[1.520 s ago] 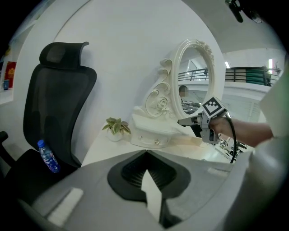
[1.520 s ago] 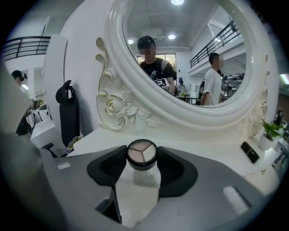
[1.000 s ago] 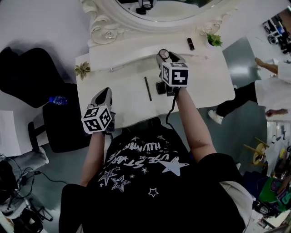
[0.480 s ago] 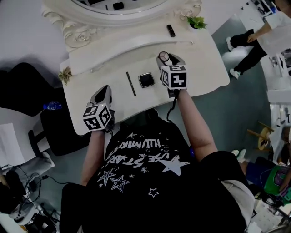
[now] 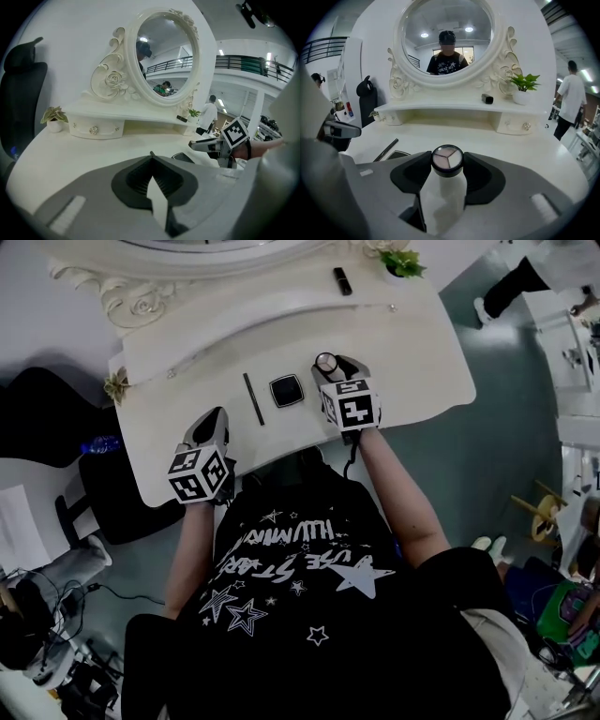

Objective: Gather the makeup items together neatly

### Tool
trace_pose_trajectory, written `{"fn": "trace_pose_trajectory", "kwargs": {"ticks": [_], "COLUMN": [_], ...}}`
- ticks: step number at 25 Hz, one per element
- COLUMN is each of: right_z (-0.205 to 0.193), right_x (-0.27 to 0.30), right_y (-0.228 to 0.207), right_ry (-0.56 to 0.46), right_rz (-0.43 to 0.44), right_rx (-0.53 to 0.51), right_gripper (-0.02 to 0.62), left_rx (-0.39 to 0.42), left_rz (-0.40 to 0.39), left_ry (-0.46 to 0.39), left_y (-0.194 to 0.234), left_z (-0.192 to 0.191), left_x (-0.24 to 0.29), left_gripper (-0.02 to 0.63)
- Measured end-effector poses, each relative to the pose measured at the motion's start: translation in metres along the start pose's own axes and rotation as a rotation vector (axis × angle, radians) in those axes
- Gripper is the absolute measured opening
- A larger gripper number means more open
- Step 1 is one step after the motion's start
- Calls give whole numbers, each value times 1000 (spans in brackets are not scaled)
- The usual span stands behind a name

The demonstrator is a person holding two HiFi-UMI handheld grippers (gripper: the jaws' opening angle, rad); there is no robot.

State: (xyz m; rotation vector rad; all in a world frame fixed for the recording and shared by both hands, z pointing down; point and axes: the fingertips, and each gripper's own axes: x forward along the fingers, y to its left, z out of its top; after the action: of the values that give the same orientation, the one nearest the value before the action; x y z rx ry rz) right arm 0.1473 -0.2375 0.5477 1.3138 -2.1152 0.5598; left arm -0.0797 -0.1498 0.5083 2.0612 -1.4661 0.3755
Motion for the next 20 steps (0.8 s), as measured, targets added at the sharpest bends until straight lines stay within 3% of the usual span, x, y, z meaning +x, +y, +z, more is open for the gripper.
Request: {"fn": "trace_pose_trajectory", "kwargs": {"ticks": [20], "right_z": [-41], "right_x": [3], "right_y": [13], "right_ry": [104], "right_rz": [64], "right_rx": [-35], "right_gripper": [249], "left_rx": [-29], "left_rz": [-7], "left_ry": [24], "left_y": [-15], "left_z": [-21], "left_x": [18], "left_gripper": [1]}}
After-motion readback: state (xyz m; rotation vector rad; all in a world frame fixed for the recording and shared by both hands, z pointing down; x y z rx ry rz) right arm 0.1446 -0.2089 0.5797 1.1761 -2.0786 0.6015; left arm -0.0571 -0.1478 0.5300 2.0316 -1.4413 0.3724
